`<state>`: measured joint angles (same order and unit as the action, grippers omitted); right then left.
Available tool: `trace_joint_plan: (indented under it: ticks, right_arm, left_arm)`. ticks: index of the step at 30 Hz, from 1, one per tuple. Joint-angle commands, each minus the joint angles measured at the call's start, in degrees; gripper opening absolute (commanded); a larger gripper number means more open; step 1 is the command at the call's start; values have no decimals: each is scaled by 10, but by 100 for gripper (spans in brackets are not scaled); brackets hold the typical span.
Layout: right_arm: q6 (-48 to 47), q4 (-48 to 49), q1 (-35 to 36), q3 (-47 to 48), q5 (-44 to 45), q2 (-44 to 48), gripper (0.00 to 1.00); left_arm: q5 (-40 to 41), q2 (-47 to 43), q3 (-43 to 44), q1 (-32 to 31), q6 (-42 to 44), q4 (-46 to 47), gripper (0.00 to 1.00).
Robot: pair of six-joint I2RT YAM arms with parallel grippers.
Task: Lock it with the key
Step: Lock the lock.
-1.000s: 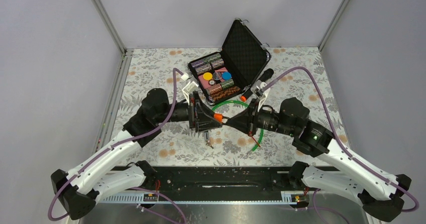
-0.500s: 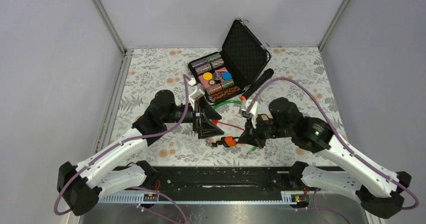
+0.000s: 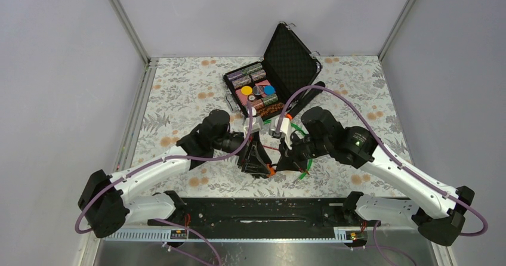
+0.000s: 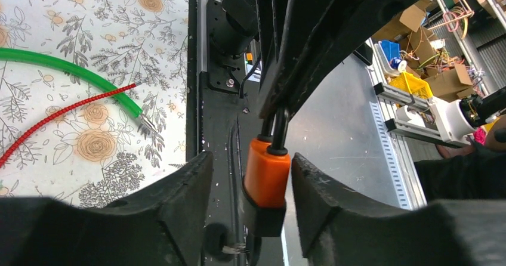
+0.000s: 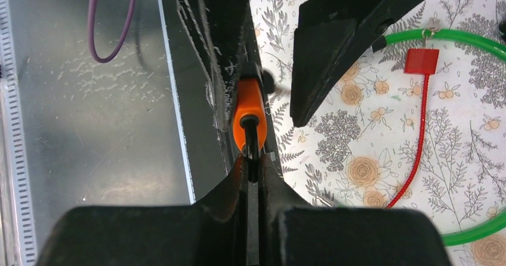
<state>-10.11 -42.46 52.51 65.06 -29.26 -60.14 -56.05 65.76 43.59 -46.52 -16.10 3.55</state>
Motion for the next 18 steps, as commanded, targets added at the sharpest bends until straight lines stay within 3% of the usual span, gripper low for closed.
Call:
trace_joint_plan:
  ticks: [1, 4, 8, 11, 15, 16, 18]
  right_arm:
    - [-5, 18, 2, 37, -34, 1, 0]
    - [4, 18, 1, 41, -47, -3, 0]
    - [22, 34, 1, 39, -42, -7, 0]
    - [56, 61, 1, 31, -1, -1, 3]
    - [111, 70, -4, 40, 100, 10, 36]
    - [124, 76, -6, 41, 117, 17, 46]
    - [147, 95, -8, 35, 155, 42, 58]
  left_arm:
    - [-30, 6, 8, -2, 17, 24, 47]
    - [-32, 14, 16, -2, 11, 22, 36]
    - [-22, 16, 25, -2, 1, 23, 2]
    - [15, 3, 26, -2, -36, 50, 0]
    - [117, -25, 53, 0, -147, 87, 0]
    - [131, -26, 64, 0, -158, 76, 0]
    - [150, -27, 87, 0, -162, 43, 0]
